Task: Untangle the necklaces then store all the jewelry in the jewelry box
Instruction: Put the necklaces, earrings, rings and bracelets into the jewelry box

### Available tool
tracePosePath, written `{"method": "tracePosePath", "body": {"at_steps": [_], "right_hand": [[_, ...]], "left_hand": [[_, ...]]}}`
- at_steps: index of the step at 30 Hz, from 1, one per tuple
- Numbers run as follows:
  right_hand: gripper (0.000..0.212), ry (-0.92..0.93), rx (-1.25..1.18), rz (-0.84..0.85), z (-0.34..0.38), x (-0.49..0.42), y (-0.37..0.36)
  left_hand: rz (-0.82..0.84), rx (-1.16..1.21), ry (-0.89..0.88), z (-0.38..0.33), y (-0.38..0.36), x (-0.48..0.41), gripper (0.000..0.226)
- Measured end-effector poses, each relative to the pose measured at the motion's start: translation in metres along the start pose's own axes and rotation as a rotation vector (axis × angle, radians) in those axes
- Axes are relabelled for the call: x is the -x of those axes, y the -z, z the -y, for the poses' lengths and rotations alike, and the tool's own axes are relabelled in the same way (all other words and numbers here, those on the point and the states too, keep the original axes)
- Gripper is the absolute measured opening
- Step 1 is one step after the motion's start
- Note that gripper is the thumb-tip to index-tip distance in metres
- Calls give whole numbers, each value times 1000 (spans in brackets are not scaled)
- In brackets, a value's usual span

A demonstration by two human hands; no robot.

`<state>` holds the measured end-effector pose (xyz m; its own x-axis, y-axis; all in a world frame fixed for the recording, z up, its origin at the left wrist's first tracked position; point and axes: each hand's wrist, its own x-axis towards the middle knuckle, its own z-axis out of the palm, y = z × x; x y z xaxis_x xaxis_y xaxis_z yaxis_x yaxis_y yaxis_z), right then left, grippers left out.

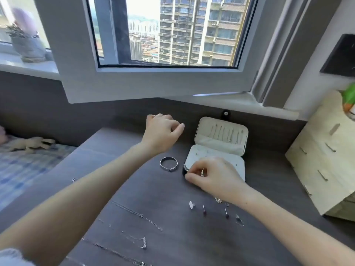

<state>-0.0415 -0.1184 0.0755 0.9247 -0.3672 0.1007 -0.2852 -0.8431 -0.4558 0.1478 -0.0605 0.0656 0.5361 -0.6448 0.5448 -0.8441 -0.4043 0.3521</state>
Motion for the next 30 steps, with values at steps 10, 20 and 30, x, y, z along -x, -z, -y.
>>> {"method": "tracePosePath", "body": {"at_steps": [10,20,30], "right_hand": [[18,79,5,112,55,23,-78],[18,37,-117,44,93,-23,-115],[15,58,-114,123,148,-84,-154]], "left_hand": [[272,100,364,67,107,101,14],[275,-99,648,120,137,140,10],[313,-71,628,129,124,148,21]]}}
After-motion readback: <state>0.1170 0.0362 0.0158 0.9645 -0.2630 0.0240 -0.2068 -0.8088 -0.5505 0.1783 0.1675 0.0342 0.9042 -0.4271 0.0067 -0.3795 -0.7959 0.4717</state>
